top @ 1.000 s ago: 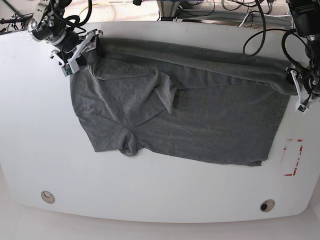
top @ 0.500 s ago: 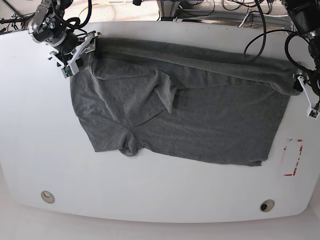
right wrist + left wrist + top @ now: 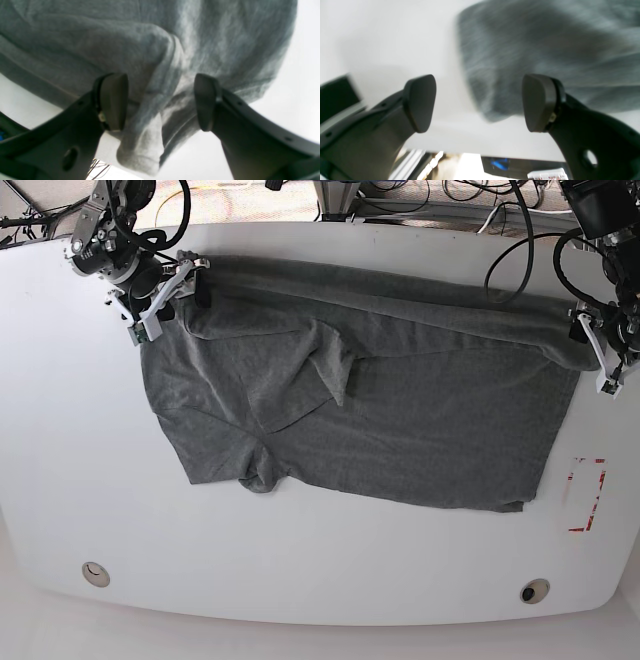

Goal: Fold the T-shirt properly
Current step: 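Open both grippers and release the grey T-shirt's edge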

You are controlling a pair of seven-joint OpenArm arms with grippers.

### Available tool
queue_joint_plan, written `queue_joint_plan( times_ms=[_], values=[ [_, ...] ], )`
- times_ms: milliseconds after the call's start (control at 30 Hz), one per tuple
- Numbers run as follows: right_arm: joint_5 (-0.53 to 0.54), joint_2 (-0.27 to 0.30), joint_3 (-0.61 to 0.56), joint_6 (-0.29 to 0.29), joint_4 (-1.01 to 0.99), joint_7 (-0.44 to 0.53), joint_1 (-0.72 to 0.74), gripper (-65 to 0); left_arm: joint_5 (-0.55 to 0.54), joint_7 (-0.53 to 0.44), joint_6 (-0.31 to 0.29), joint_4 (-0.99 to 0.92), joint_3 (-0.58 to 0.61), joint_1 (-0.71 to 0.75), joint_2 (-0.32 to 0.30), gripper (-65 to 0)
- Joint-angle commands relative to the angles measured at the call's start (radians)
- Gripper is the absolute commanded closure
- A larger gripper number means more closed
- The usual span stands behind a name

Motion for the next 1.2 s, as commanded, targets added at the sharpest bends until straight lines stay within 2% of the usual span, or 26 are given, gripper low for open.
queue_joint_plan(
  times_ms=[0, 167, 367, 500, 700, 767, 1000, 1067, 1167],
  values=[
    [0.019, 0.005, 0.003, 0.001, 0.019, 0.019, 0.001, -33.9, 0.007, 0.004, 0.001, 0.037, -0.013, 0.001, -0.025, -50.6],
    [0.019, 0.005, 0.003, 0.001, 0.018, 0.019, -0.007, -29.2, -0.037, 0.006, 0.001, 0.062, -0.015, 0.042, -0.030, -50.6],
    [0.019, 0.005, 0.003, 0.001, 0.014, 0.019, -0.007, -28.4, -0.050, -0.002, 0.001, 0.056, -0.010, 0.061, -0.024, -50.6],
    [0.019, 0.002, 0.003, 0.001, 0.014, 0.019, -0.007, -28.2, -0.048, -0.049, 0.001, 0.006, 0.008, 0.062, -0.022, -49.9],
    [0.017, 0.000, 0.003, 0.001, 0.013, 0.019, -0.005, -27.7, -0.045, -0.124, 0.001, -0.093, 0.055, 0.055, -0.022, -39.4],
    [0.017, 0.003, 0.003, 0.001, 0.013, 0.019, -0.005, -25.4, -0.045, -0.132, 0.001, -0.115, 0.064, 0.053, -0.022, -36.7],
    [0.017, 0.006, 0.005, 0.001, 0.019, 0.018, -0.008, -9.2, -0.044, -0.146, 0.001, -0.153, 0.071, 0.052, -0.028, -24.7],
    [0.017, 0.006, 0.005, 0.001, 0.019, 0.018, -0.010, -5.7, -0.044, -0.158, 0.001, -0.164, 0.071, 0.053, -0.030, -22.2],
    [0.019, 0.005, 0.005, 0.001, 0.019, 0.016, -0.026, -4.0, -0.044, -0.170, 0.001, -0.182, 0.071, 0.058, -0.031, -21.8]
  ],
)
